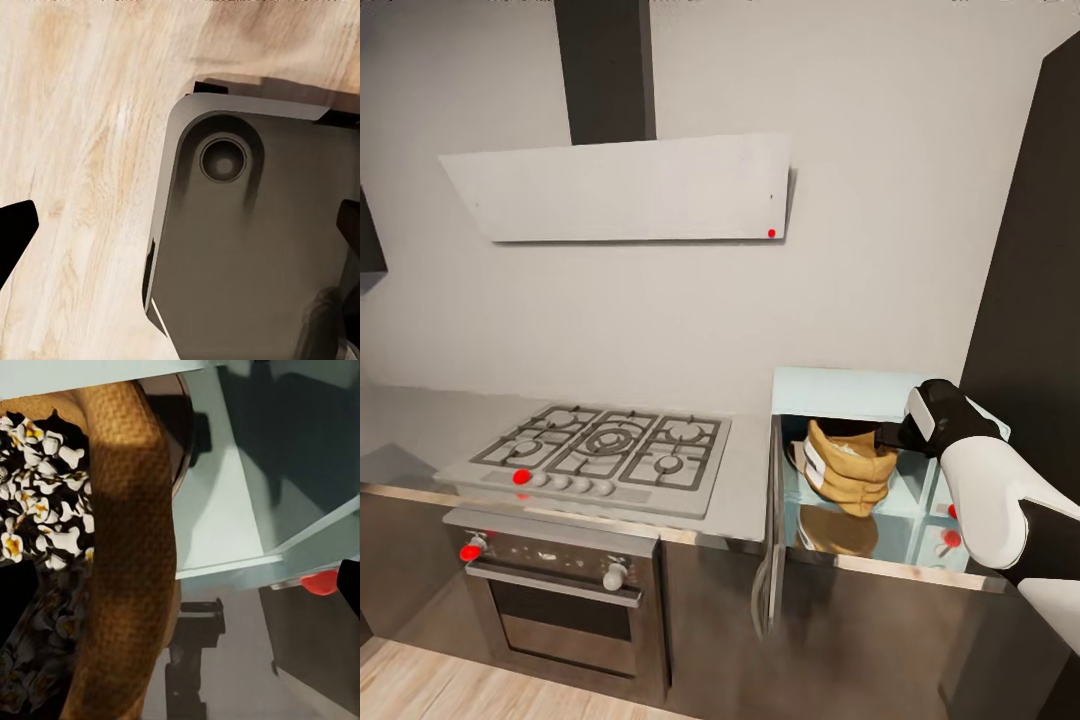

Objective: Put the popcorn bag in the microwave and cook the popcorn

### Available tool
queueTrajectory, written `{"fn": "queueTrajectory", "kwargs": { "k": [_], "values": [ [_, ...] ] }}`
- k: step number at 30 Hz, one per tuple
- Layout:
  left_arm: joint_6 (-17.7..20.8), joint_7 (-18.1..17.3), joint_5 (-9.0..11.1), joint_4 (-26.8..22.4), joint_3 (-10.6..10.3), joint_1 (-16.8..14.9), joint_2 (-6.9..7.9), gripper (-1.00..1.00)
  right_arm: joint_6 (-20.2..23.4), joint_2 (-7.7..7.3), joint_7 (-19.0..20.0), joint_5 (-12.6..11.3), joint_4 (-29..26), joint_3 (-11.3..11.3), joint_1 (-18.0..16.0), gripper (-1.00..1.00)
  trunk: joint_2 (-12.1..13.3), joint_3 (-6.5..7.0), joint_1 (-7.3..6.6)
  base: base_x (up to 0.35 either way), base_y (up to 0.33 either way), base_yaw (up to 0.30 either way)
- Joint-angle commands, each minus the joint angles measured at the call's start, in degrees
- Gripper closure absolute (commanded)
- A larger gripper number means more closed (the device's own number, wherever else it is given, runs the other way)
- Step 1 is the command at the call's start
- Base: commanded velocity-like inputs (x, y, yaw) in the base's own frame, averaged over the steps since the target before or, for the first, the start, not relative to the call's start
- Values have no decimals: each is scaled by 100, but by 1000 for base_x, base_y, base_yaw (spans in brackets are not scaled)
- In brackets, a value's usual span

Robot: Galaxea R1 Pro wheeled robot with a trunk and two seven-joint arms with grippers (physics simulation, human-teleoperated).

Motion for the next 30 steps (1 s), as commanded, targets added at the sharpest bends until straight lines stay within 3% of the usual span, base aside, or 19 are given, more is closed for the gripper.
{"fn": "queueTrajectory", "kwargs": {
  "k": [1, 30],
  "values": [
    [4, 4, 6, -12, 15, 2, -1, -100, 16, 6, 6, 41, -4, -45, -6, -100, -4, 0, 1, 0, 0, 0],
    [-1, 4, 6, -12, 15, 2, -1, -100, 7, 6, 13, 23, -4, -62, -6, -100, -4, 270, 1, 0, 0, 0]
  ]
}}
